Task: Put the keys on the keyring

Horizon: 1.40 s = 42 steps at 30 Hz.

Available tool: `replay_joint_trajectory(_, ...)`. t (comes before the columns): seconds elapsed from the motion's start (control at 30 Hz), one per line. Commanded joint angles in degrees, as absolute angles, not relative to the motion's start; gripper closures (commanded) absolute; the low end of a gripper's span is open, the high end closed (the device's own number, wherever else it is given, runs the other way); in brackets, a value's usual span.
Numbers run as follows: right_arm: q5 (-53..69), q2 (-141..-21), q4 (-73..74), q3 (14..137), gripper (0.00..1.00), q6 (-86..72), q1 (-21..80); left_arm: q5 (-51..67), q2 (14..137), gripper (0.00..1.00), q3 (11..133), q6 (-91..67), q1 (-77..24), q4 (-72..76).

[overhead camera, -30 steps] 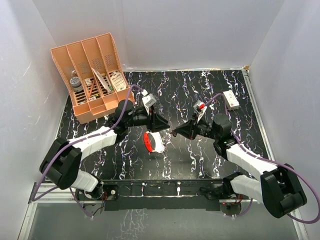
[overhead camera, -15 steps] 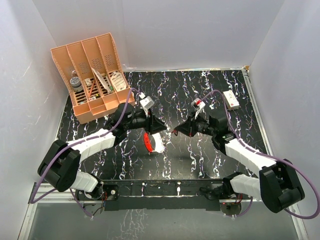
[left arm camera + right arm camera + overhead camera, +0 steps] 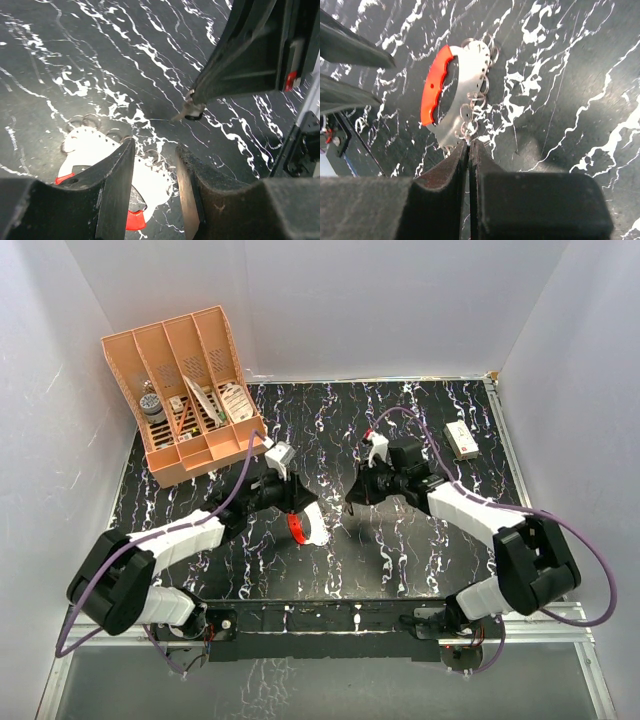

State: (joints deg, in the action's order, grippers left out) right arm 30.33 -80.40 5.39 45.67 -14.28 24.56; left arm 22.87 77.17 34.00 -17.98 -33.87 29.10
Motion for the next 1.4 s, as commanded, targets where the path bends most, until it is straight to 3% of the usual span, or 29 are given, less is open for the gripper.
replay_joint_trajectory(0.0, 28.8, -83.2, 9.2, 50.7, 1.00, -13.0, 26.6, 14.2, 73.0, 0.63, 32.7, -20.2, -33.6, 27.8)
replay_joint_trajectory(0.7, 33.2, -88.3, 5.0, 51.9, 1.00, -27.9, 36.6, 2.0, 75.6, 0.63, 29.4, -23.9, -32.8, 25.2)
replay_joint_trajectory(1.37, 34.2, -86.2, -4.7, 42.1, 1.00, -31.4, 40.7, 11.0, 82.5, 0.59, 24.4, -25.9, -30.6, 40.1)
